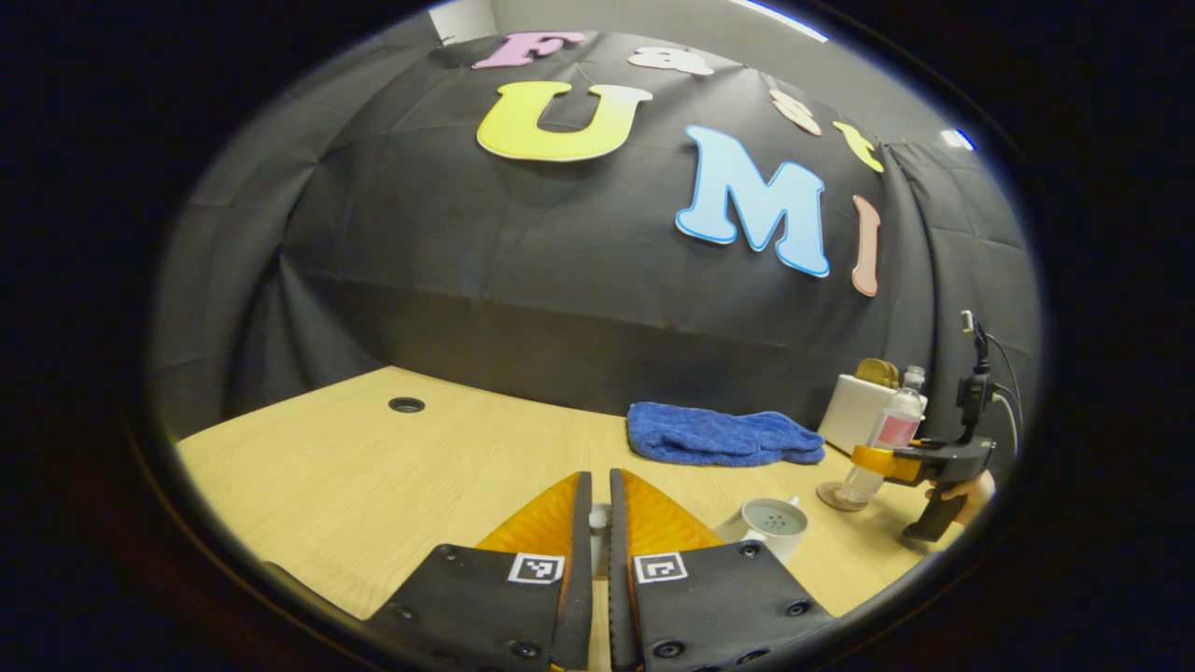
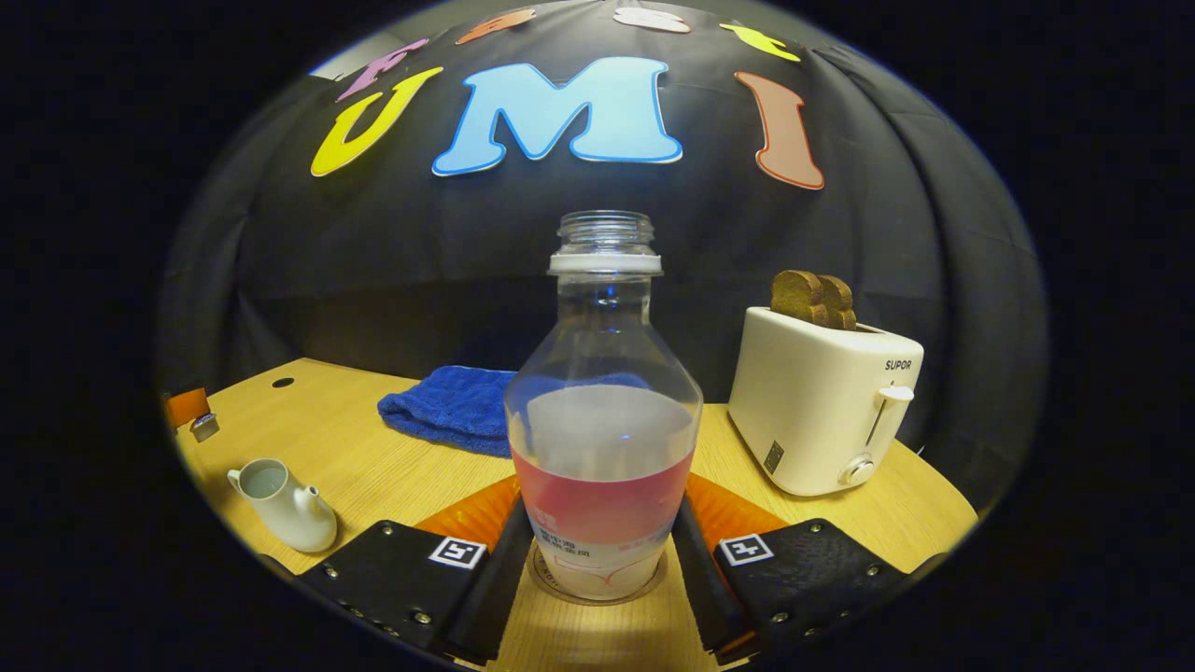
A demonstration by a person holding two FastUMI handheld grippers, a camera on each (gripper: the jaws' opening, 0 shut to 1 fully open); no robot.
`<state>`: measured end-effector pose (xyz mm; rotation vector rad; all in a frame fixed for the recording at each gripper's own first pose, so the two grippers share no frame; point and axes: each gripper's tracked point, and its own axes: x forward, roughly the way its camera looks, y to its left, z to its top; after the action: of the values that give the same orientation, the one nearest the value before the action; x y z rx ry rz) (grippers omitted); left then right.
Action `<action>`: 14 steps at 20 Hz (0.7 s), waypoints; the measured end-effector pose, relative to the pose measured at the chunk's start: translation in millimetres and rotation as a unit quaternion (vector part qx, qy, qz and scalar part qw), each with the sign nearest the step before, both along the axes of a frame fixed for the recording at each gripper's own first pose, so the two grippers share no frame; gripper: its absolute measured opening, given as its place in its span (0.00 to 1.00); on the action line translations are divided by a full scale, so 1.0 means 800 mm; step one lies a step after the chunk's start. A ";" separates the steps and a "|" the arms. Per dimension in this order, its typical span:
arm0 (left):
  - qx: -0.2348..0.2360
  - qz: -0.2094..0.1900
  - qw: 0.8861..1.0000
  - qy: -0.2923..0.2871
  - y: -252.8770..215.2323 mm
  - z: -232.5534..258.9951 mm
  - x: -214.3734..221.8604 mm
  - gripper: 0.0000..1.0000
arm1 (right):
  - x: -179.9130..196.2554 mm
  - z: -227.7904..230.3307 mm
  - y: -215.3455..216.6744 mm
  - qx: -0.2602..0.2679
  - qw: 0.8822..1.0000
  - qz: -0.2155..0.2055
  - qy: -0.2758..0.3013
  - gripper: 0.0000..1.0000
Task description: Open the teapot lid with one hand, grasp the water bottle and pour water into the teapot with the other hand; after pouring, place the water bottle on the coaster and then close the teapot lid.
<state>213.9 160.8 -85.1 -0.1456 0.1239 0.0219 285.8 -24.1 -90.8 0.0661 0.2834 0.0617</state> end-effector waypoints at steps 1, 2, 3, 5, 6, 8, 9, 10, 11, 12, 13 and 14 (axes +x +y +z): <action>0.000 -0.001 1.000 0.001 -0.001 -0.001 0.000 0.13 | 0.002 -0.002 -0.001 0.007 1.000 -0.001 0.003 0.76; 0.000 0.000 1.000 0.001 0.000 -0.001 0.000 0.14 | 0.002 -0.003 0.002 0.015 1.000 -0.002 0.006 0.77; 0.000 -0.001 1.000 0.001 -0.001 -0.001 -0.001 0.14 | 0.003 -0.003 0.004 0.023 1.000 -0.001 0.006 0.77; 0.001 0.000 1.000 0.002 -0.002 -0.002 0.000 0.14 | 0.003 0.003 0.005 0.033 0.999 -0.003 0.004 0.78; 0.001 0.000 1.000 0.002 -0.001 -0.002 0.000 0.13 | 0.003 0.006 0.006 0.035 0.999 -0.003 0.002 0.78; 0.000 -0.001 1.000 0.002 -0.002 -0.001 -0.001 0.13 | 0.002 0.013 0.004 0.029 1.000 -0.008 -0.004 0.80; 0.000 -0.001 1.000 0.002 -0.002 -0.002 0.000 0.13 | 0.003 0.016 0.004 0.024 1.000 -0.009 -0.007 0.82; -0.001 -0.002 1.000 0.002 -0.002 -0.003 0.000 0.13 | 0.002 0.019 0.003 0.019 1.000 -0.012 -0.009 0.84; -0.001 -0.002 1.000 0.002 -0.003 -0.003 0.000 0.13 | 0.002 0.024 0.002 0.016 1.000 -0.013 -0.012 0.83; -0.001 -0.002 1.000 0.002 -0.002 -0.002 -0.001 0.13 | 0.001 0.027 0.002 0.013 1.000 -0.015 -0.016 0.87; -0.001 -0.002 1.000 0.001 -0.002 -0.001 -0.002 0.13 | 0.001 0.033 0.001 0.010 1.000 -0.018 -0.020 0.93; -0.001 -0.002 1.000 0.000 -0.002 0.000 -0.002 0.13 | 0.000 0.039 -0.002 0.006 0.999 -0.023 -0.025 0.94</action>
<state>212.5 159.1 -85.0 -0.1481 0.1249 0.0169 286.0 -25.5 -59.6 0.0830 0.2308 0.0201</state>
